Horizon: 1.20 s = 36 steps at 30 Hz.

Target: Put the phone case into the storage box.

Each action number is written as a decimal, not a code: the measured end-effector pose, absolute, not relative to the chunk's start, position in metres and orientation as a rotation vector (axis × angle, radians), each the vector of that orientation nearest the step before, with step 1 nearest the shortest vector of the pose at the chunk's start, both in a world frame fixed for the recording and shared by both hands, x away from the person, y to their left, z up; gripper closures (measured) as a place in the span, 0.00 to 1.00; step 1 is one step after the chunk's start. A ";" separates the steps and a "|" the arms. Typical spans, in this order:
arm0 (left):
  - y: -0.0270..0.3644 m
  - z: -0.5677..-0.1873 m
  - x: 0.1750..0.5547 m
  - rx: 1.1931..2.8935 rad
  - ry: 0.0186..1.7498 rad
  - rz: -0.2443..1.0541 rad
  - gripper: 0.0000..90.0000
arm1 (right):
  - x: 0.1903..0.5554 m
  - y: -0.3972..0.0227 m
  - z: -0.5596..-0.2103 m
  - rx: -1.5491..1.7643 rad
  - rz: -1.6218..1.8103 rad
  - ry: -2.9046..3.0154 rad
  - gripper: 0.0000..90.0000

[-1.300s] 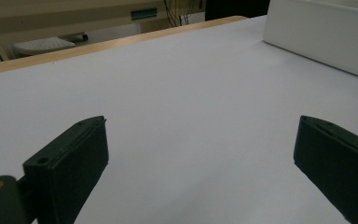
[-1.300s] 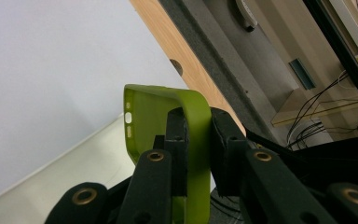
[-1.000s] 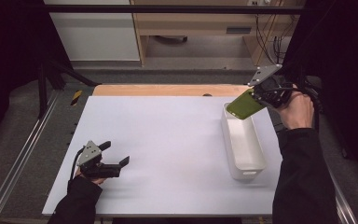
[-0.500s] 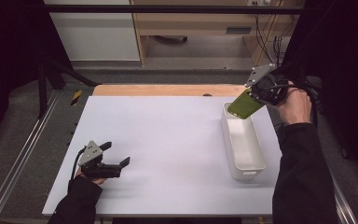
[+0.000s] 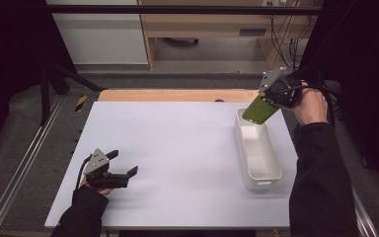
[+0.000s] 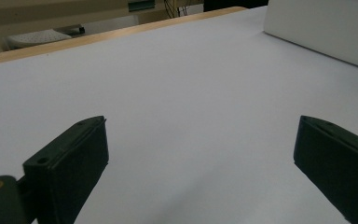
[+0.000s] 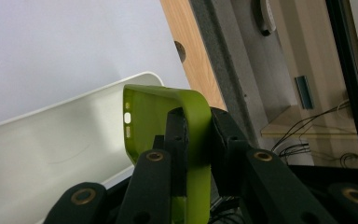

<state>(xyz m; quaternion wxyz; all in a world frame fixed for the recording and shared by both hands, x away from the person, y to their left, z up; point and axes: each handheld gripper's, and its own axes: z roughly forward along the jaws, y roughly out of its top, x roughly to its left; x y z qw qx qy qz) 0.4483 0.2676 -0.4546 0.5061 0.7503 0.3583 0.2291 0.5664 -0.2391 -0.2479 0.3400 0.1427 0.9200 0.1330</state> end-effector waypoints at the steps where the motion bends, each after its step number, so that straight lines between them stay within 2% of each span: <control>1: 0.267 -0.455 0.448 1.810 0.865 0.553 0.03 | 0.568 -0.239 -0.249 0.360 0.342 2.397 0.87; 21: 0.265 -0.457 0.449 1.838 0.865 0.548 0.03 | 0.592 -0.230 -0.269 0.178 0.258 2.463 0.87; 36: 0.263 -0.459 0.451 1.857 0.871 0.544 0.03 | 0.612 -0.228 -0.288 0.189 0.213 2.516 0.88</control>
